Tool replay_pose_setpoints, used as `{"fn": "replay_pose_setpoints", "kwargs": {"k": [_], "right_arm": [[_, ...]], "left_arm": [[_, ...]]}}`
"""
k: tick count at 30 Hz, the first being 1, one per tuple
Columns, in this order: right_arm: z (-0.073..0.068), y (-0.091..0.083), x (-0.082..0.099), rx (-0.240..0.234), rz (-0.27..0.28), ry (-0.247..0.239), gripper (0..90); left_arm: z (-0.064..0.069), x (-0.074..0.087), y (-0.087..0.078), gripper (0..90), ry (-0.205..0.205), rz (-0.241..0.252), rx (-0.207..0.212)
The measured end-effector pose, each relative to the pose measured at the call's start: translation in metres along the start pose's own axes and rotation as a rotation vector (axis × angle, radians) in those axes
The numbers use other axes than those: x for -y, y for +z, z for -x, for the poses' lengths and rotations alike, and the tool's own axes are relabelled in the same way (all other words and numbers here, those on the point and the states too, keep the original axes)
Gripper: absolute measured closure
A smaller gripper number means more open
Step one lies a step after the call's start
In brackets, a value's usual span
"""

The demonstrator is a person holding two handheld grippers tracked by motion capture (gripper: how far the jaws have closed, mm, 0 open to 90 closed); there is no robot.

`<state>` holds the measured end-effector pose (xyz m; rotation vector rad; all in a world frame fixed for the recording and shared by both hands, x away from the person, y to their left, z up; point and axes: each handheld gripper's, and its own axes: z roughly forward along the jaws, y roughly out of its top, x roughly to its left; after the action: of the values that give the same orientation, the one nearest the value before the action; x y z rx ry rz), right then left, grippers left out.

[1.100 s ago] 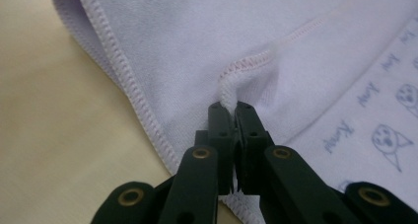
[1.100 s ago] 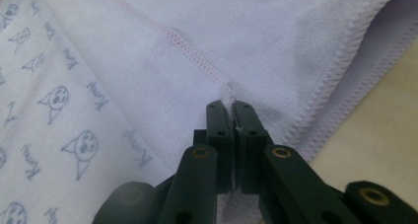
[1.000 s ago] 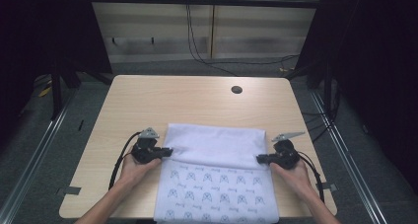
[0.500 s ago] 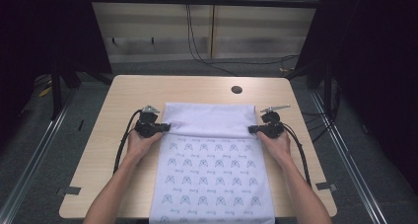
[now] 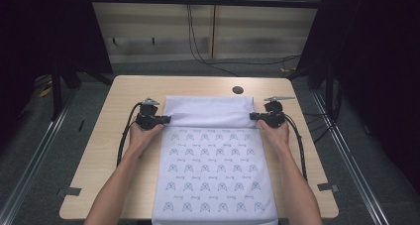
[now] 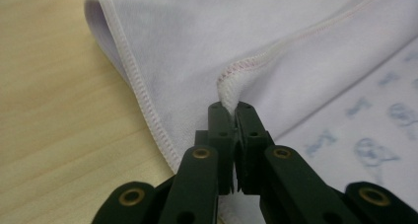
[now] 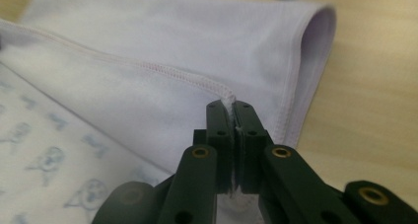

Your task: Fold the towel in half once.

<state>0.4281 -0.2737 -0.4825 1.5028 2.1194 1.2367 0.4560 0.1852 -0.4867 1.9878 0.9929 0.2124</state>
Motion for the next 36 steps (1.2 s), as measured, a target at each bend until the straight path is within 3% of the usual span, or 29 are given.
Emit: {"fn": "replay_pose_setpoints", "kwargs": {"k": [3,8,13,15,16,22,26,27,29,31,33,35,36], "right_arm": [[-0.001,-0.026,-0.018,-0.027,0.077,-0.015,87.4],[-0.020,-0.070,-0.039,-0.019,0.155,-0.058,87.5],[-0.039,-0.112,-0.044,-0.067,0.213,-0.093,87.5],[-0.047,-0.127,-0.046,-0.059,0.216,-0.117,87.5],[-0.051,-0.134,-0.046,-0.064,0.206,-0.120,87.5],[-0.068,-0.177,-0.040,-0.122,0.256,-0.158,87.5],[-0.085,-0.211,-0.046,-0.103,0.299,-0.209,87.5],[-0.089,-0.219,-0.047,-0.105,0.312,-0.217,87.5],[-0.095,-0.232,-0.042,-0.126,0.322,-0.224,87.5],[-0.099,-0.235,-0.030,-0.125,0.297,-0.240,87.5],[-0.100,-0.232,-0.010,-0.138,0.257,-0.243,87.5],[-0.098,-0.225,0.016,-0.173,0.218,-0.225,87.5],[-0.098,-0.221,0.030,-0.177,0.194,-0.214,87.5]], "left_arm": [[0.005,-0.012,-0.026,87.4,0.011,0.065,0.038],[0.032,-0.034,-0.074,87.4,0.083,0.160,0.072],[0.051,-0.044,-0.117,87.3,0.122,0.215,0.118],[0.055,-0.045,-0.123,87.3,0.130,0.224,0.131],[0.065,-0.045,-0.136,87.3,0.150,0.242,0.138],[0.093,-0.050,-0.178,87.2,0.213,0.301,0.153],[0.119,-0.055,-0.205,87.3,0.253,0.350,0.162],[0.122,-0.053,-0.211,87.3,0.242,0.376,0.181],[0.126,-0.045,-0.212,87.3,0.256,0.352,0.173],[0.126,-0.029,-0.206,87.3,0.225,0.313,0.202],[0.126,-0.005,-0.196,87.2,0.204,0.274,0.204],[0.124,0.022,-0.184,87.2,0.179,0.237,0.247],[0.123,0.036,-0.178,87.2,0.165,0.205,0.247]]}}
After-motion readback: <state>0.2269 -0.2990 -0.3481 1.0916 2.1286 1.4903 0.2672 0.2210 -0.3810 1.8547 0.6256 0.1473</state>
